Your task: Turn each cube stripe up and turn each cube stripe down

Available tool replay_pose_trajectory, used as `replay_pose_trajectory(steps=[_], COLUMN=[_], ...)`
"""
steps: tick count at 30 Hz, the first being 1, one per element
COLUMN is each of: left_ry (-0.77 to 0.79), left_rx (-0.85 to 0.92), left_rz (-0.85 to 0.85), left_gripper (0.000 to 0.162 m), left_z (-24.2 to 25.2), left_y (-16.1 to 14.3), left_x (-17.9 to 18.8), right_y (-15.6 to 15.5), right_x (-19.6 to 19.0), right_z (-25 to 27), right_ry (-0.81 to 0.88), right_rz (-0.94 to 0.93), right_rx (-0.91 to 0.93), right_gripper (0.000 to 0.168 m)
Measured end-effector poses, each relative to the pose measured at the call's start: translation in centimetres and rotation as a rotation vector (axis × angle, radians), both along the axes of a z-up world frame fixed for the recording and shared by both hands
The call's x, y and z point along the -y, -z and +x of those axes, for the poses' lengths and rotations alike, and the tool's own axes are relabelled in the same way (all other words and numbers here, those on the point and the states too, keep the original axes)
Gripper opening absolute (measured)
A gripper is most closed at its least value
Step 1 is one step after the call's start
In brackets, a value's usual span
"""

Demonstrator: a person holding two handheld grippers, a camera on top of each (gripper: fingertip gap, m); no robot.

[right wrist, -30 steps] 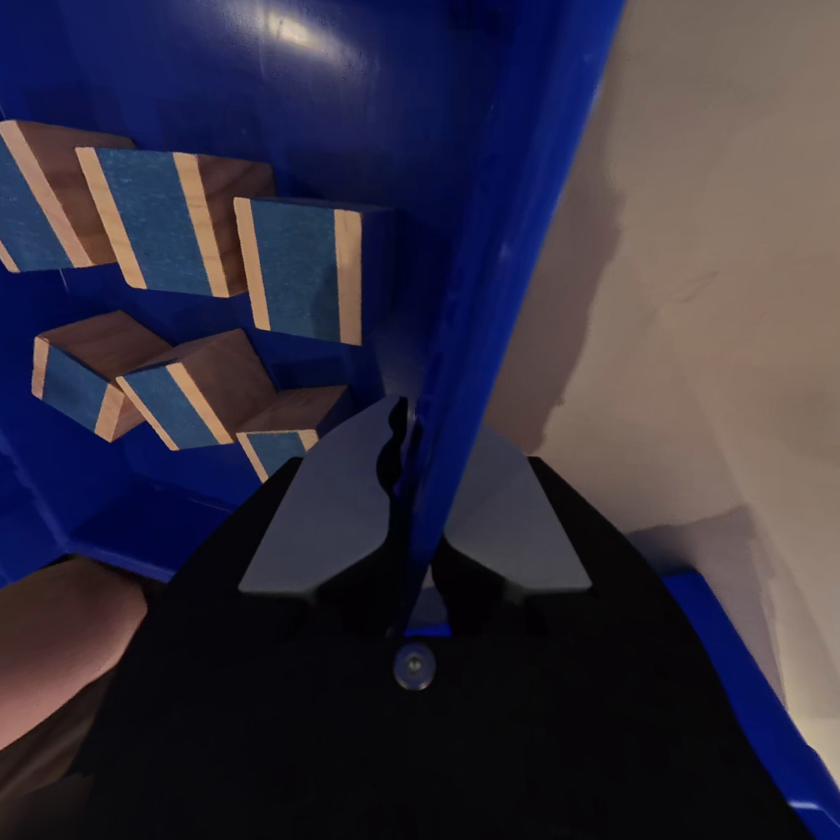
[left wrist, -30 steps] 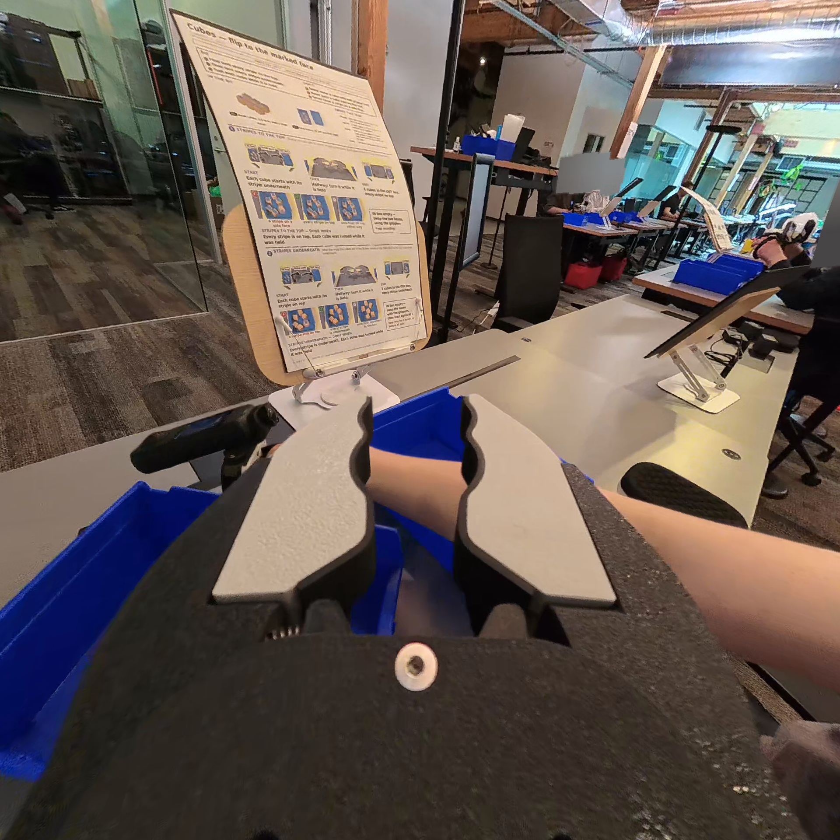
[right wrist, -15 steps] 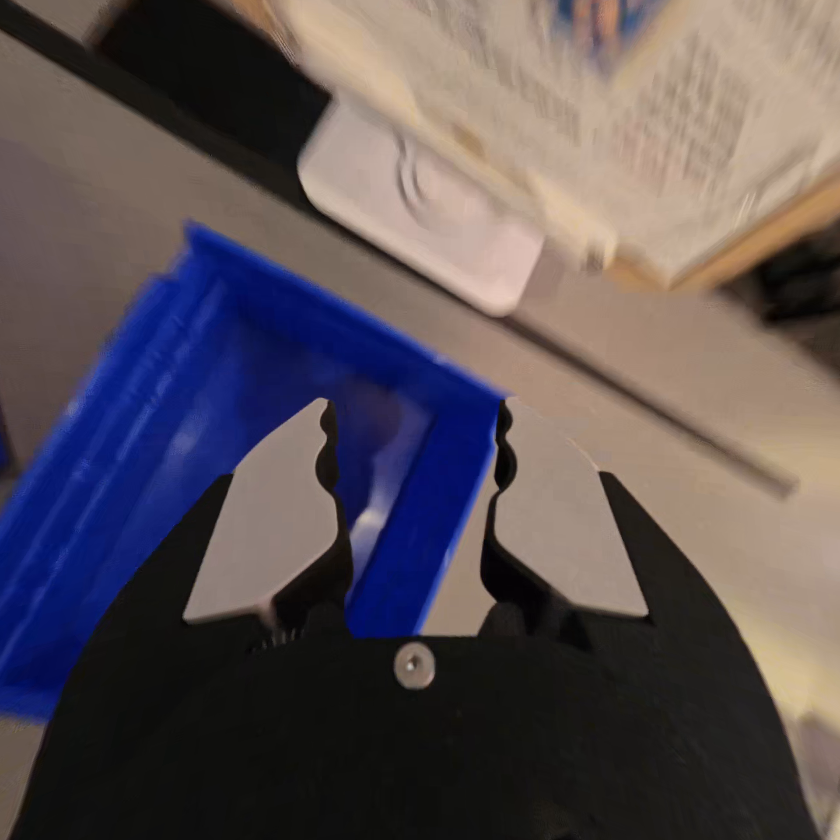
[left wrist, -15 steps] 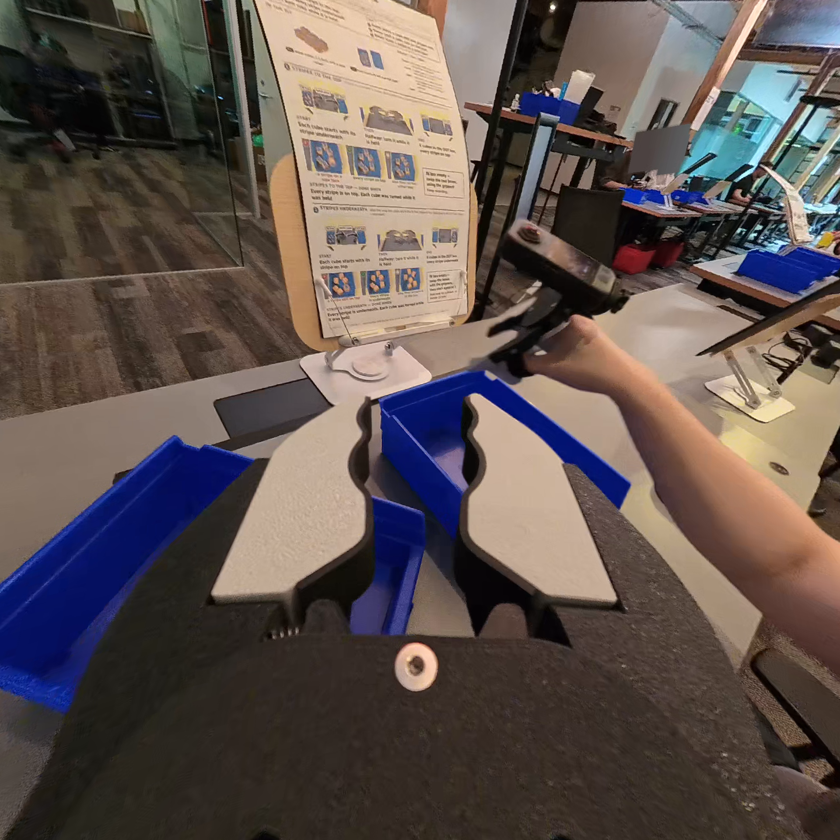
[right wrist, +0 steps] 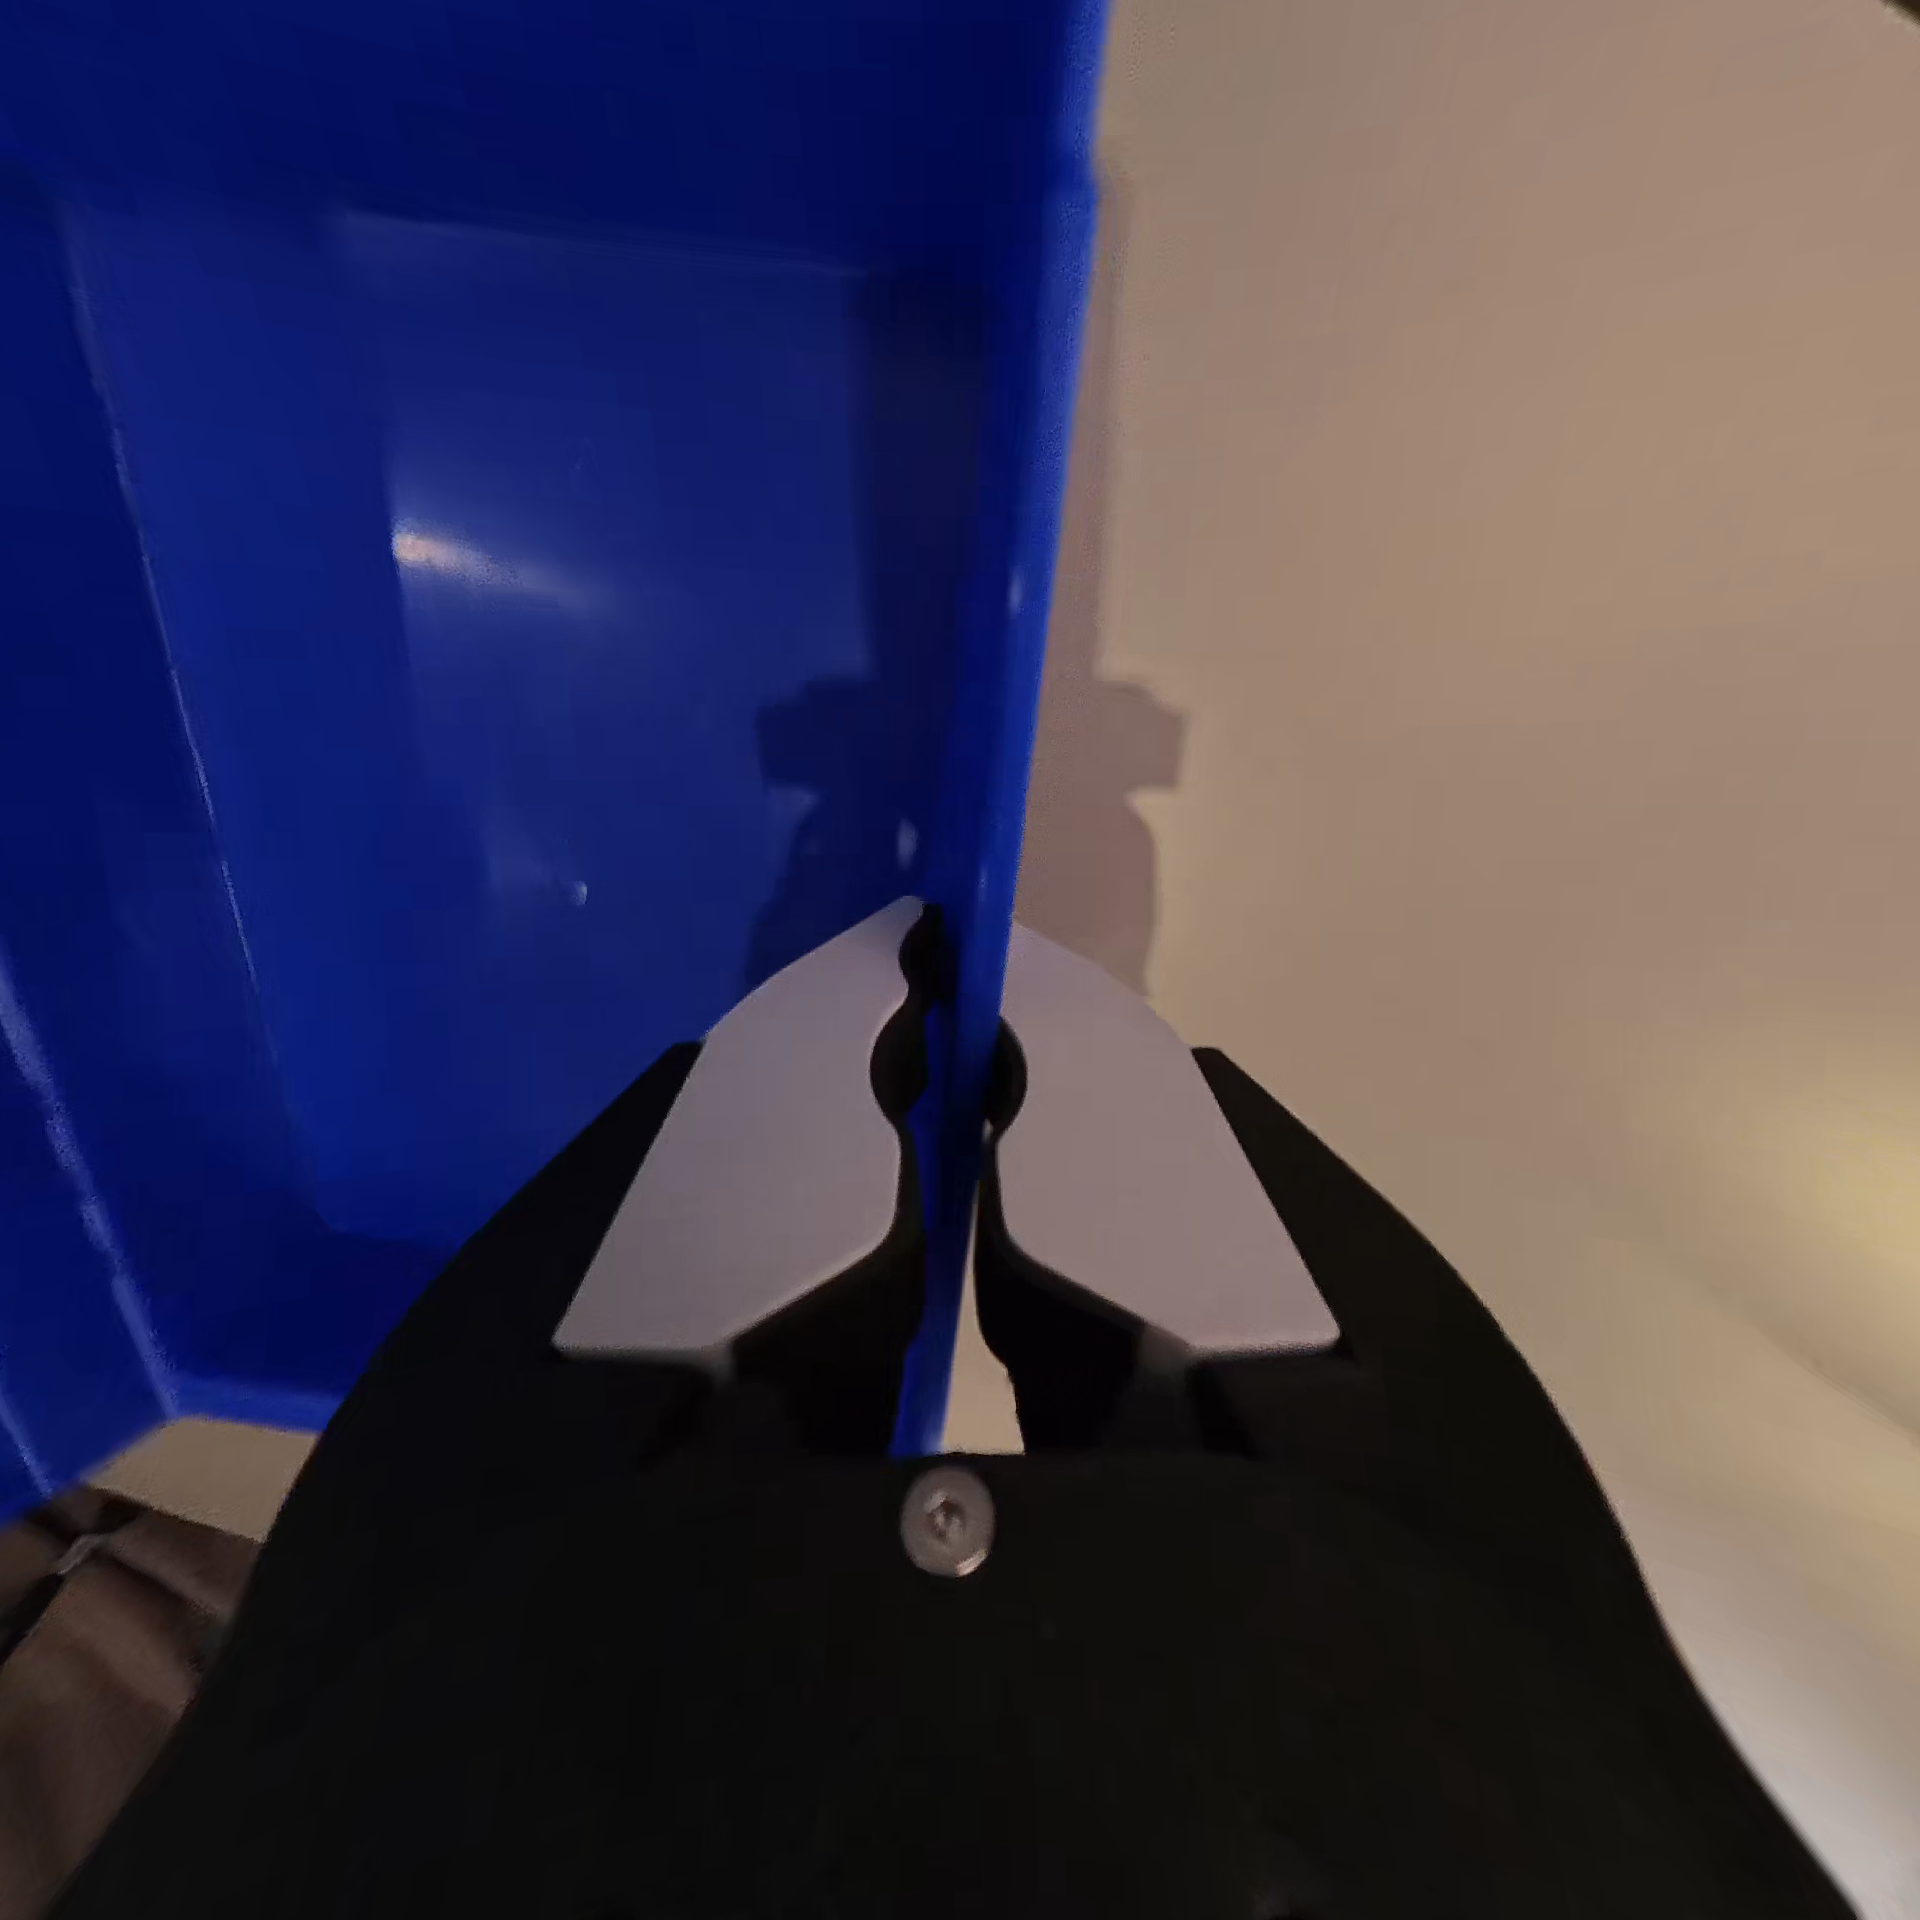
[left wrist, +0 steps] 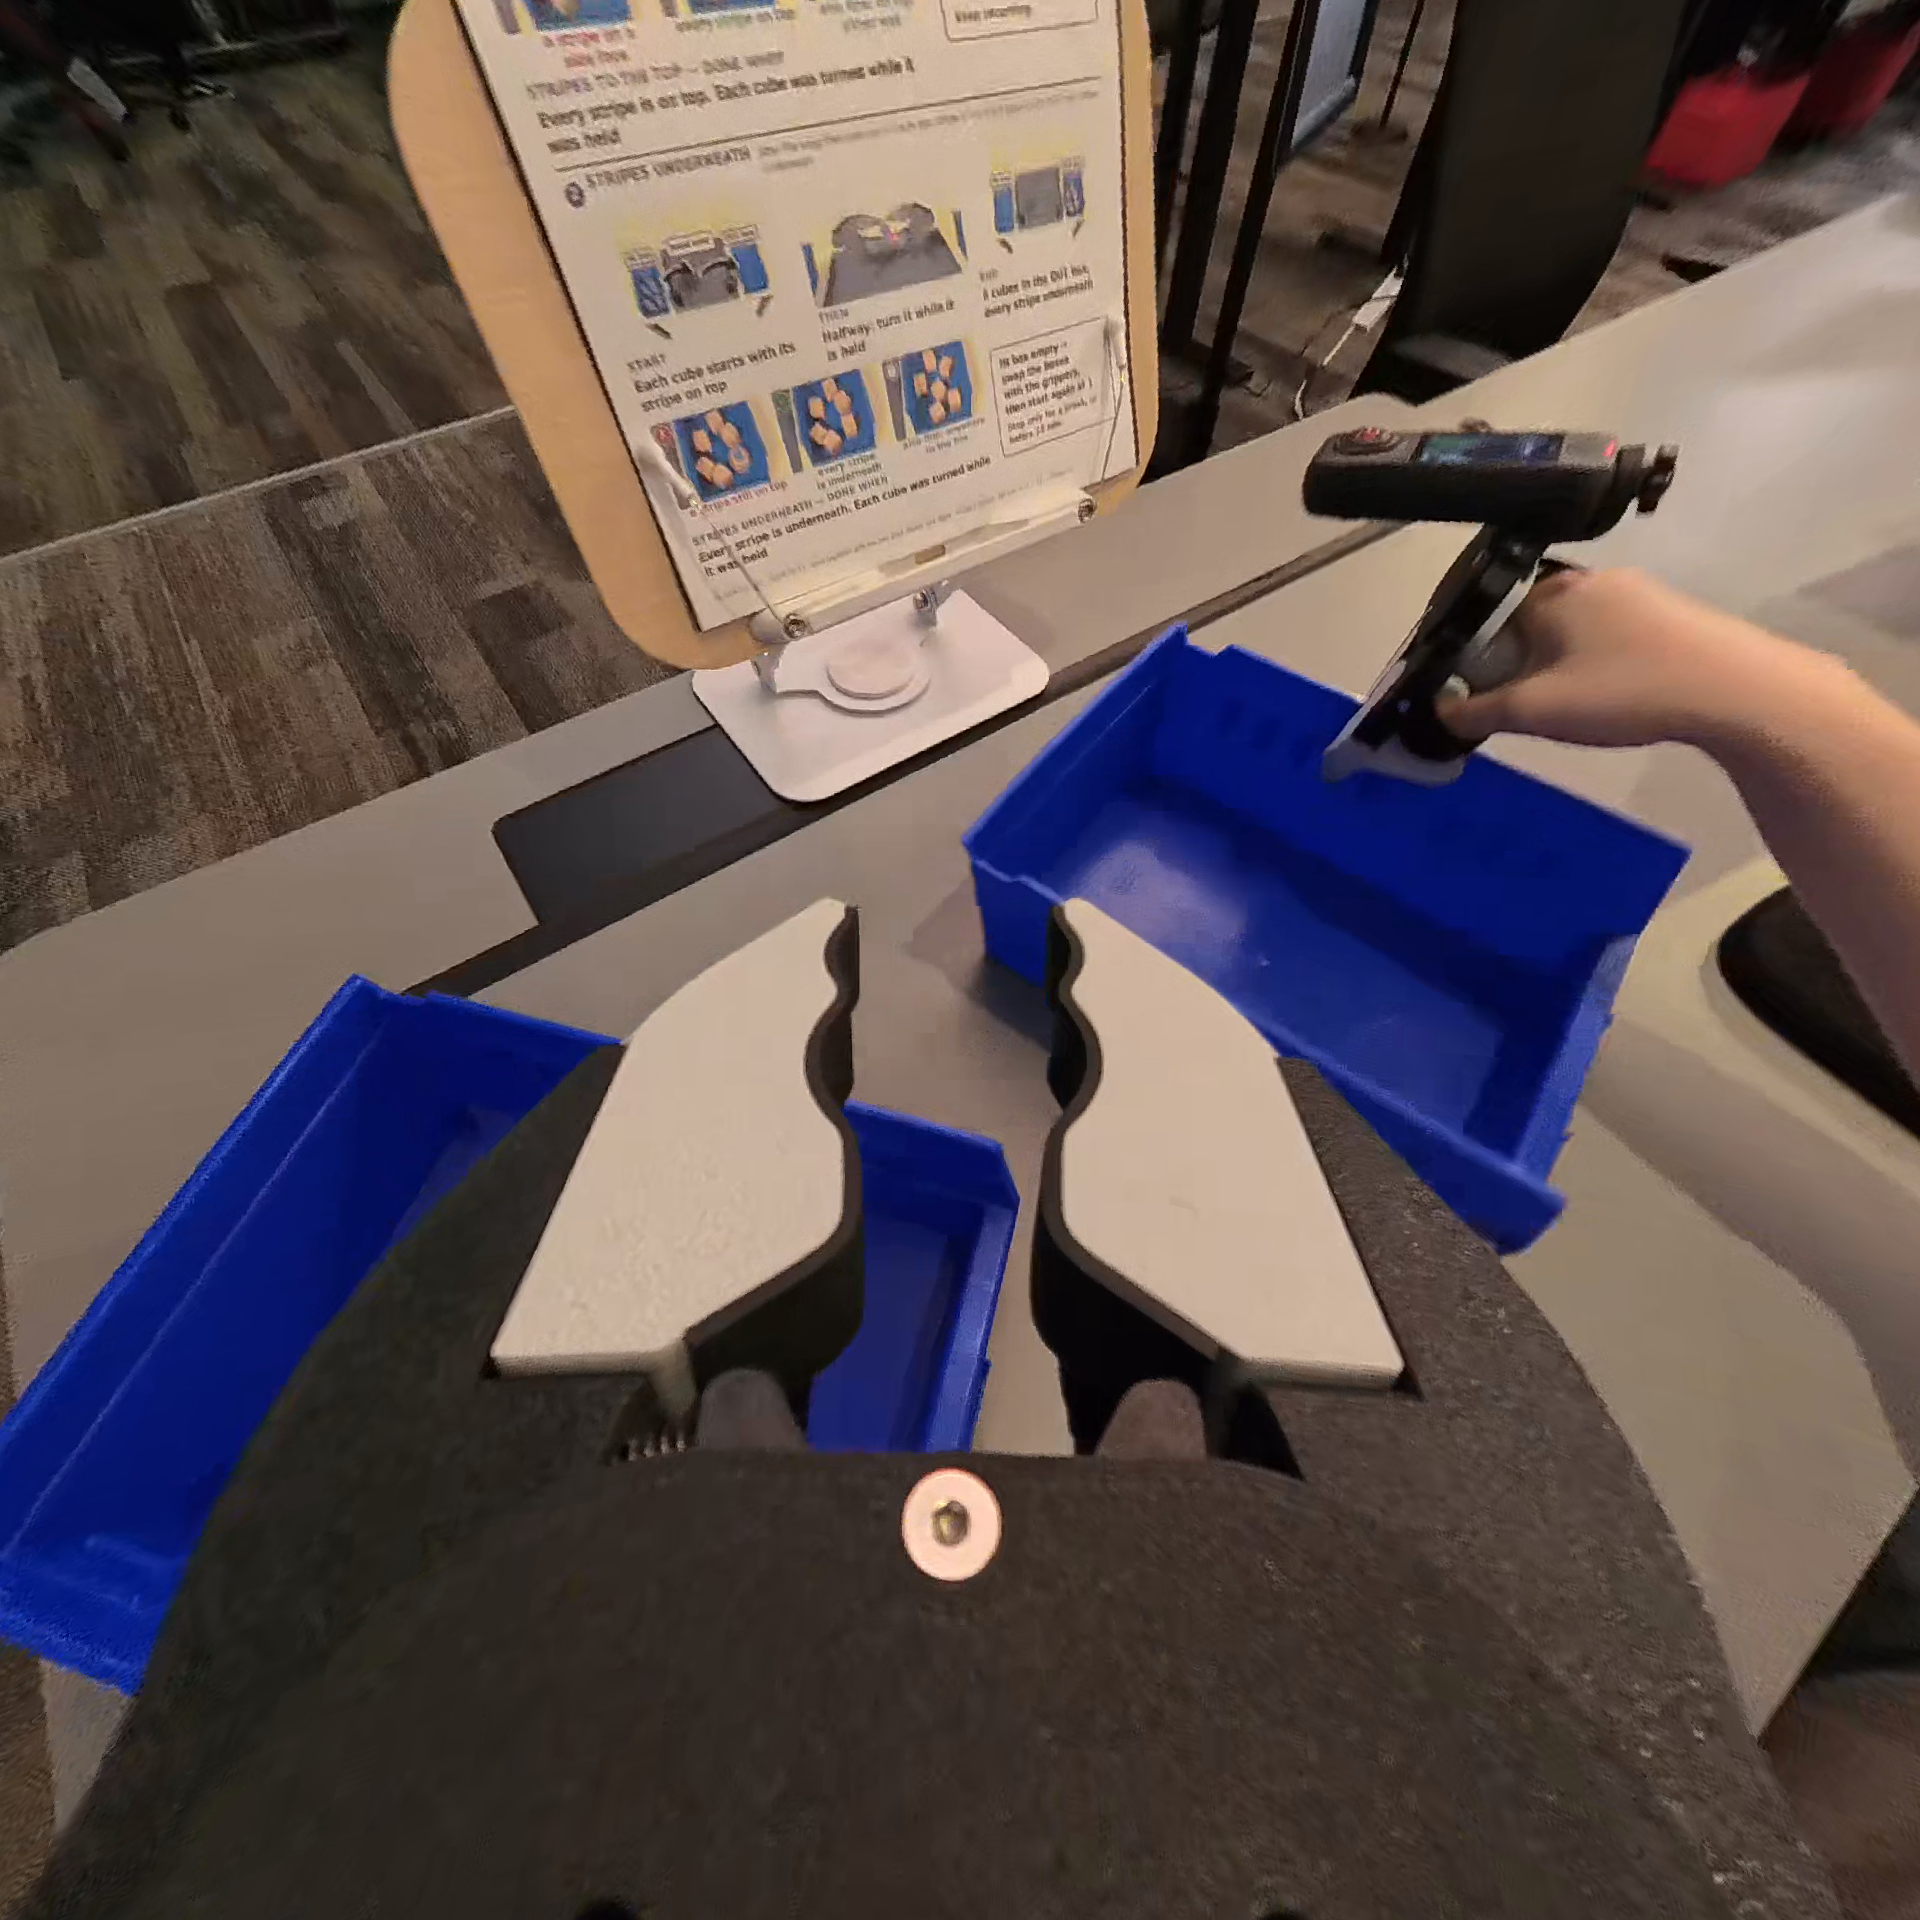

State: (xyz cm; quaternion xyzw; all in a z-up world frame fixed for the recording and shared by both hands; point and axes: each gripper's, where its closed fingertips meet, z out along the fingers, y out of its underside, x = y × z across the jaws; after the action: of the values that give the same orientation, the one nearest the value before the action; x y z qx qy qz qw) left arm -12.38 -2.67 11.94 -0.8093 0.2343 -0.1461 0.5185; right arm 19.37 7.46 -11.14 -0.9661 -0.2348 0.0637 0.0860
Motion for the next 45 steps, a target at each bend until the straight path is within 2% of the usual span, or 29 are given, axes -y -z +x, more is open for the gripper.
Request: replay_pose_trajectory(steps=[6, 10, 14, 19, 25, 29, 34, 36, 39, 45], left_ry=[0.066, 0.036, 0.000, -0.115, -0.188, -0.227, -0.383, -0.521, -0.739, -0.846], left_rx=[-0.045, -0.084, -0.128, -0.122, -0.135, -0.150, -0.133, -0.129, -0.134, -0.024], left_rz=[0.008, -0.011, -0.049, -0.113, -0.135, -0.151, -0.197, -0.277, -0.453, -0.702], left_gripper=[0.033, 0.033, 0.029, 0.028, 0.027, 0.027, 0.038, 0.050, 0.060, 0.073], left_z=[2.9, 2.9, 1.8, -1.1, -3.0, -4.4, -9.4, -13.1, -19.3, -24.3], left_y=[0.5, 1.3, 2.6, 3.9, 4.3, 4.6, 5.0, 6.4, 9.8, 16.0], left_x=[-0.6, -1.3, -2.7, -4.4, -4.8, -4.5, -3.6, -2.7, -0.9, 1.1], right_y=[0.1, 0.2, 0.2, 0.3, 0.2, 0.2, 0.1, -0.9, -3.7, -7.0], right_x=[-1.1, -1.0, -0.7, -1.2, -1.8, -1.6, -1.2, -1.6, -2.7, -3.8], right_z=[10.6, 17.5, 21.2, 24.1, 25.7, 25.9, 26.1, 26.9, 26.5, 26.2], right_ry=[0.153, 0.295, 0.304, 0.308, 0.248, 0.287, 0.293, 0.269, 0.278, 0.228], right_rz=[0.009, 0.034, 0.075, 0.110, 0.172, 0.164, 0.163, 0.246, 0.385, 0.595], right_rx=[-0.011, -0.043, -0.060, -0.044, -0.082, -0.132, -0.117, -0.038, -0.075, -0.050], right_gripper=[0.005, 0.005, 0.006, 0.005, 0.005, 0.007, 0.011, 0.025, 0.026, 0.025])
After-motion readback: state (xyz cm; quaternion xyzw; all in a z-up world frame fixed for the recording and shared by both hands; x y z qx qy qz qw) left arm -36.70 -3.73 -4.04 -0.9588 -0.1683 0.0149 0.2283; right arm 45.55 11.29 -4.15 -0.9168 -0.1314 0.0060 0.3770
